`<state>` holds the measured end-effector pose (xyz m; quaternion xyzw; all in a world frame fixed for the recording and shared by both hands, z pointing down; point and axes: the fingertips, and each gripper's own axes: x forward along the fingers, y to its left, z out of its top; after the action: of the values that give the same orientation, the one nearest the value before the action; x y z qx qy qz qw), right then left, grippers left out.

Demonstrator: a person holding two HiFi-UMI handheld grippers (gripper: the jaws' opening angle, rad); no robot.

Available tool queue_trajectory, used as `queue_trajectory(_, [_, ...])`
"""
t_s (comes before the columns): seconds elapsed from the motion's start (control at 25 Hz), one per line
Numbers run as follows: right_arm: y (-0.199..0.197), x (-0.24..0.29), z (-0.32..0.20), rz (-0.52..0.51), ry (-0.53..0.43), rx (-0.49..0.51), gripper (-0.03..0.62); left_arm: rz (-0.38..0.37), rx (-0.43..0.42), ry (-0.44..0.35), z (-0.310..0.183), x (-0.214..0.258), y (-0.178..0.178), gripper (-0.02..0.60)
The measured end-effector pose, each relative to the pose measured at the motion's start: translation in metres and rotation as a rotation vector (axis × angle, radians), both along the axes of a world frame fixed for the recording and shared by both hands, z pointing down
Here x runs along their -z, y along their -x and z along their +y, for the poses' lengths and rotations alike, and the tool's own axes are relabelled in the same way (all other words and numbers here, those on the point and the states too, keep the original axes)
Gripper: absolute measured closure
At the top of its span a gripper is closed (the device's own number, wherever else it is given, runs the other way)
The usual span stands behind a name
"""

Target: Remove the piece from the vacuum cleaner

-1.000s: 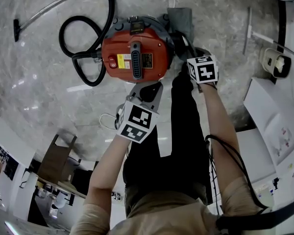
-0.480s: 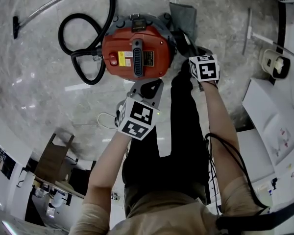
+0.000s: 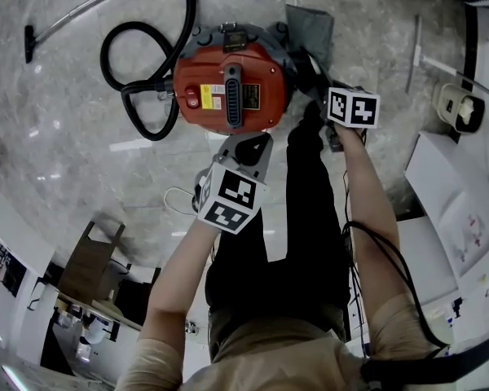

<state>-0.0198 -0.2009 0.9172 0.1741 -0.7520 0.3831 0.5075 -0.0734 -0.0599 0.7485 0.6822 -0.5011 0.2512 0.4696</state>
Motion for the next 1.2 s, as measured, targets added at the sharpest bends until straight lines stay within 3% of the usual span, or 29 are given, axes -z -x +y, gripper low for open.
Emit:
queue_trajectory(0.2, [0.000,0.004,0.000,-0.035,0.217,-0.310,0.571,0.003,-0.008,0.006,0.002,-0.002,-0.003,0.578])
queue_trajectory(0.28, [0.001,0.003,-0.001,-0.044,0.251,-0.328,0.571,0.008,-0.012,0.013,0.002,-0.003,-0.008,0.578])
queue_trajectory(0.32, [0.000,0.002,-0.002,-0.036,0.226,-0.273,0.571,0.011,-0.016,0.014,0.002,-0.003,-0.010,0.578])
queue_trajectory(0.48, [-0.004,0.001,-0.005,0.075,-0.067,0.214,0.577,0.019,-0.034,0.017,0.001,-0.001,-0.015,0.578])
queue_trajectory(0.52, [-0.003,0.000,-0.005,0.083,-0.104,0.270,0.577,0.016,-0.034,0.019,0.000,-0.001,-0.014,0.578])
queue_trajectory(0.84, [-0.008,-0.006,-0.010,0.080,-0.302,0.455,0.579,-0.001,-0.022,0.009,-0.011,-0.003,-0.007,0.578])
queue_trajectory(1.2, [-0.008,-0.009,-0.017,0.076,-0.265,0.366,0.579,0.004,-0.013,0.016,-0.009,-0.006,-0.011,0.578])
